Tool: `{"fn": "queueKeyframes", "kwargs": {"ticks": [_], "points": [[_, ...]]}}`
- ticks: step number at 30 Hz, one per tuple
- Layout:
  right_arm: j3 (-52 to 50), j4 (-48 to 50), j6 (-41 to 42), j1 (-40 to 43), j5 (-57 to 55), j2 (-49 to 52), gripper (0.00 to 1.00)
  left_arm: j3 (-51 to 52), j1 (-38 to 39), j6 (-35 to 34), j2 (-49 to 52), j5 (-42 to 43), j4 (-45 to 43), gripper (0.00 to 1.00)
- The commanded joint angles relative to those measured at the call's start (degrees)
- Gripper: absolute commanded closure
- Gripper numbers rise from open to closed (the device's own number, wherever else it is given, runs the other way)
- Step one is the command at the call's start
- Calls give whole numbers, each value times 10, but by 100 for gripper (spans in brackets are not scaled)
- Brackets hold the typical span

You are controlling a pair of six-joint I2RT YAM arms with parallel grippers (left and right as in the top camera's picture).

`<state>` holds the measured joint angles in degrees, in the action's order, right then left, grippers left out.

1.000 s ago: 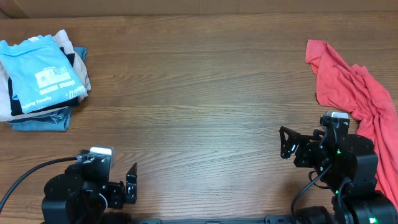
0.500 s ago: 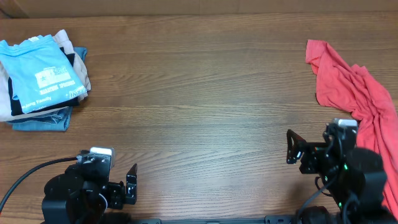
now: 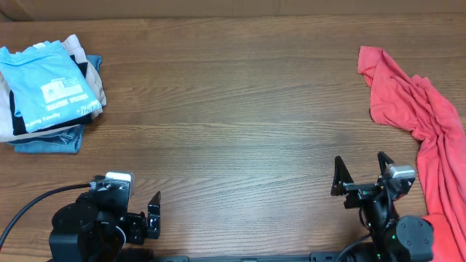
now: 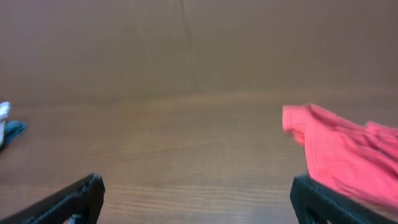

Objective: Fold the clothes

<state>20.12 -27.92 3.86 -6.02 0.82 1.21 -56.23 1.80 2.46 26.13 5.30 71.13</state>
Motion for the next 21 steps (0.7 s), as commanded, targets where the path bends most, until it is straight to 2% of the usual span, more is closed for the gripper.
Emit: {"fn": "queueKeyframes", "kwargs": {"ticks": [1,8,17,21], "points": [[-63,78,-5,2,-4,-10,0,4,1,-9,-3,-4,-1,0],[-198,322,-7,2,-3,-10,0,4,1,-9,-3,-4,-1,0],[-197,229,-7,2,-2,-10,0,4,1,-9,-3,-4,-1,0],[-196,231,-7,2,-3,-8,0,4,1,-9,-3,-4,-1,0]]}}
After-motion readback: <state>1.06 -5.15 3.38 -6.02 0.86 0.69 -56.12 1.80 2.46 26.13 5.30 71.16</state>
